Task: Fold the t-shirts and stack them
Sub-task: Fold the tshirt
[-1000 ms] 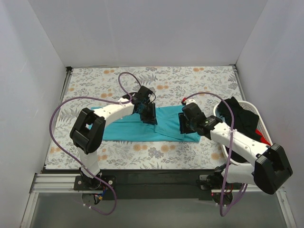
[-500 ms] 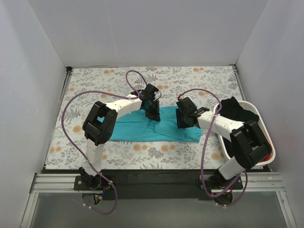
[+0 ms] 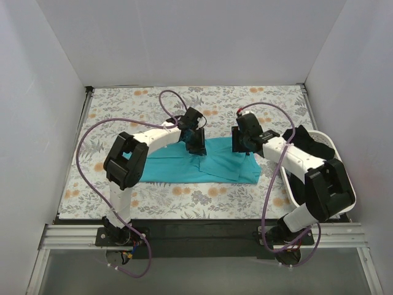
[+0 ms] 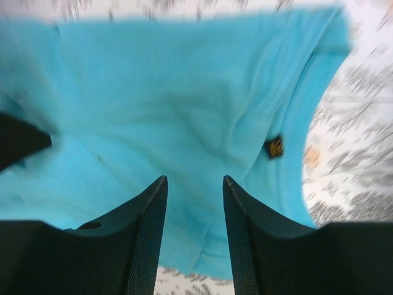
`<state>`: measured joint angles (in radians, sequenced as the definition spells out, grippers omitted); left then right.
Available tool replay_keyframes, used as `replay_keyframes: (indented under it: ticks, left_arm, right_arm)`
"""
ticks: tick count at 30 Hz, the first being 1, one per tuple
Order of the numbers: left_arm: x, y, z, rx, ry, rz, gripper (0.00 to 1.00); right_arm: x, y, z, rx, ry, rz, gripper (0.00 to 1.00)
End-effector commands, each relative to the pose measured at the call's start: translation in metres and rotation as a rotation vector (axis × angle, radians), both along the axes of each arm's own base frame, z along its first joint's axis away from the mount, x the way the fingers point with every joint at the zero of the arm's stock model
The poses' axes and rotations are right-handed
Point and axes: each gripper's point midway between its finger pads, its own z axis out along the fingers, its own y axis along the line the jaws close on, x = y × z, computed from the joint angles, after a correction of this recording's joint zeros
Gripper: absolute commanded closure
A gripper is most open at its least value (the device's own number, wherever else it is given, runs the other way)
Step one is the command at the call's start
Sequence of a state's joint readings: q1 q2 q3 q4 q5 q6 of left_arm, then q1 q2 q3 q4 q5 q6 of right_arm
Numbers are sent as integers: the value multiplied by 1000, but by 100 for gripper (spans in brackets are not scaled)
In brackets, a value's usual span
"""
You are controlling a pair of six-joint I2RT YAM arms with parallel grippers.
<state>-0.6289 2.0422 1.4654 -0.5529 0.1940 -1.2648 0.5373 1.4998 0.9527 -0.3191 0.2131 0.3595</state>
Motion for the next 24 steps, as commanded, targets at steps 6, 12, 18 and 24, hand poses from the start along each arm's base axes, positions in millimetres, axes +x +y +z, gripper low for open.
replay_keyframes:
  ticks: [6, 12, 18, 24]
  left_arm:
    - [47, 95, 58, -24, -116, 375, 75]
    - [59, 159, 43, -1, -104, 539, 75]
    - [59, 204, 11, 42, -40, 673, 76]
    - [35, 238, -26, 87, 56, 787, 75]
  right_arm:
    - [100, -4, 35, 23, -112, -50, 53]
    - [117, 7, 0, 12, -45, -39, 56]
    - [117, -17, -40, -15, 36, -111, 58]
    - [104, -51, -69, 11, 106, -184, 59]
